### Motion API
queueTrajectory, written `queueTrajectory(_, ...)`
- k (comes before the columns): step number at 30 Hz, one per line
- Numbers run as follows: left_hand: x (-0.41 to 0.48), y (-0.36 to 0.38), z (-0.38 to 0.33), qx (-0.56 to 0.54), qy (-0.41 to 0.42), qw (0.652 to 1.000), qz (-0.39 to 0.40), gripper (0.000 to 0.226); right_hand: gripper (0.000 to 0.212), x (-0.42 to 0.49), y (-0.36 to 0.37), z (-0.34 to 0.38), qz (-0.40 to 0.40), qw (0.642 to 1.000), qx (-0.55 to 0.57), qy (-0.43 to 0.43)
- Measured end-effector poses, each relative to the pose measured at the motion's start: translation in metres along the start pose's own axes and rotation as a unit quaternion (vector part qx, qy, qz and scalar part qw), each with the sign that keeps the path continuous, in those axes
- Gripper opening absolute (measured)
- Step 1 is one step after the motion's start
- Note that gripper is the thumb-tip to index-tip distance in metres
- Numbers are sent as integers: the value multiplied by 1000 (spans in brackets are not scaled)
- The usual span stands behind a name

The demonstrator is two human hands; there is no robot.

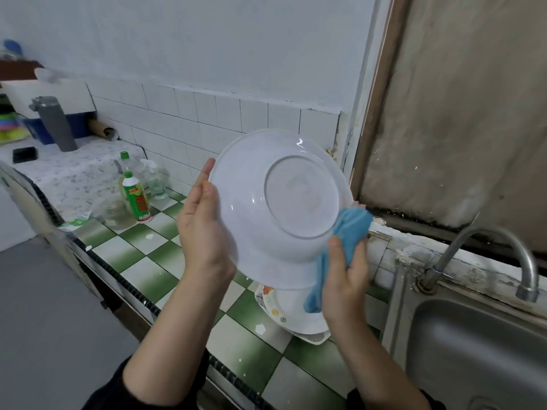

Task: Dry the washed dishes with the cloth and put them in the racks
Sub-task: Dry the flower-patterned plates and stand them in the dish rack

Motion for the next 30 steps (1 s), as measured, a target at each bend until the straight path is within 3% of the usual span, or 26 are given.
queueTrajectory(2,-2,0,-2,18,-12,999,35,30,30,13,-14,-2,-51,989,95,105)
queueTrajectory(4,-6,1,1,31,-27,997,73,30,13,30,-29,1,-87,976,95,177)
queueTrajectory(8,-10,0,6,52,-16,990,131,30,21,51,-45,4,-128,942,155,267)
queueTrajectory(11,-11,-5,6,150,-30,981,122,24,27,60,-46,5,-148,927,217,268)
queueTrajectory(13,-11,-10,9,219,-90,967,95,23,29,68,-44,7,-135,930,251,233)
queueTrajectory(15,-13,-18,15,236,-205,947,69,24,28,75,-42,9,-106,930,294,193)
queueTrajectory(18,-20,-26,21,116,-373,920,20,39,25,79,-41,11,-76,927,331,160)
queueTrajectory(21,-26,-24,18,18,-451,891,49,44,25,80,-38,17,-10,928,341,151)
queueTrajectory(25,-26,-27,15,-91,-452,887,39,44,34,82,-31,19,187,917,314,161)
queueTrajectory(28,-22,-38,14,-43,-424,905,10,53,52,76,-30,9,308,907,195,212)
queueTrajectory(30,-21,-41,15,17,-393,919,18,59,50,67,-24,8,368,896,98,227)
Point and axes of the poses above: each hand's wrist, its own x-axis towards the middle knuckle, its own y-axis out of the palm, z = x × y, the point moved 5 cm from there along x, towards the middle knuckle, and after that the axes turned 10 degrees about z, right-handed, at the moved point
